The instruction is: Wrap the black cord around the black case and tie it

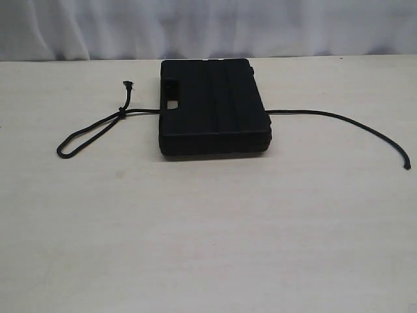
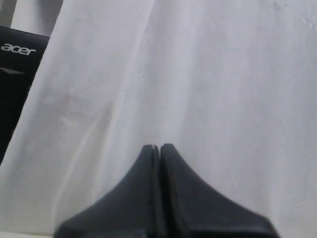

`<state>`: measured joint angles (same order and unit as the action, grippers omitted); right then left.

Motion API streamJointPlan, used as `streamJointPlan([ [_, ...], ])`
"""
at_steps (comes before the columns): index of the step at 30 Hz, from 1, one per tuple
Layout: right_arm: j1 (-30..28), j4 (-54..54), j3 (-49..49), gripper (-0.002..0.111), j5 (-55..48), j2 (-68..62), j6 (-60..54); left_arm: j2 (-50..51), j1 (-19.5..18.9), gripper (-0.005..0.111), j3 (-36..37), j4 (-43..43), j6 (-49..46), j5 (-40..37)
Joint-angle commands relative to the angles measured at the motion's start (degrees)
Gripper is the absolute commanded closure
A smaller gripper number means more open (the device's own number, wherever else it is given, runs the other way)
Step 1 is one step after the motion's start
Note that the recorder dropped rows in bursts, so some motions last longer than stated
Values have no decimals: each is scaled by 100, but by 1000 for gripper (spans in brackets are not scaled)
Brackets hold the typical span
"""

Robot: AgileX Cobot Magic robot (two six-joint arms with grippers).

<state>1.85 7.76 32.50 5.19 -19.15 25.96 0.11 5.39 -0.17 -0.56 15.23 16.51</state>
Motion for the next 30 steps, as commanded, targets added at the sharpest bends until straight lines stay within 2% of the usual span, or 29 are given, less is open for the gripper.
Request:
streamJointPlan([
  [1,-34,60,1205,46,-1508,-1186,-269,-11,25,107,17,-63,324,-434],
  [3,-34,-20,1596,46,-1870,-1740,-434,-11,25,107,17,-25,313,-697],
  [6,-34,-863,2380,46,-2868,-2688,-1329,-11,35,107,17,-3,300,-901],
  [10,-34,-3138,3352,46,-3882,-4009,-3648,-11,92,106,17,-3,300,-890],
  [11,-34,-4521,3678,46,-4186,-4690,-4745,-11,92,106,17,-3,300,-944],
  [12,-21,-5187,3836,46,-4427,-5032,-5267,-11,92,106,17,-3,300,-1015],
  [14,173,-5913,4103,46,-4818,-5631,-5998,-11,92,106,17,-3,300,-1138],
  [15,357,-5966,4250,46,-4875,-5937,-6247,-11,92,106,17,-3,300,-1167],
  [16,797,-5525,4551,46,-4806,-6432,-6322,-11,92,106,17,-3,300,-1239],
  [18,1337,-4628,4858,46,-4517,-6926,-5811,-11,92,106,17,-3,300,-1278],
  [19,1541,-4123,4993,46,-4402,-7175,-5411,-11,92,106,17,-3,300,-1289],
  [21,2068,-2903,5638,46,-4434,-7896,-3897,-11,92,106,17,-3,300,-1289],
  [22,2288,-2401,6213,46,-4627,-8424,-3295,-11,92,106,17,-3,289,-1301],
  [26,2601,-2351,7882,46,-5527,-9811,-3077,-11,92,106,17,-3,291,-1312],
  [30,2762,-2335,8654,46,-5853,-10659,-2955,-11,92,106,17,-3,291,-1325],
])
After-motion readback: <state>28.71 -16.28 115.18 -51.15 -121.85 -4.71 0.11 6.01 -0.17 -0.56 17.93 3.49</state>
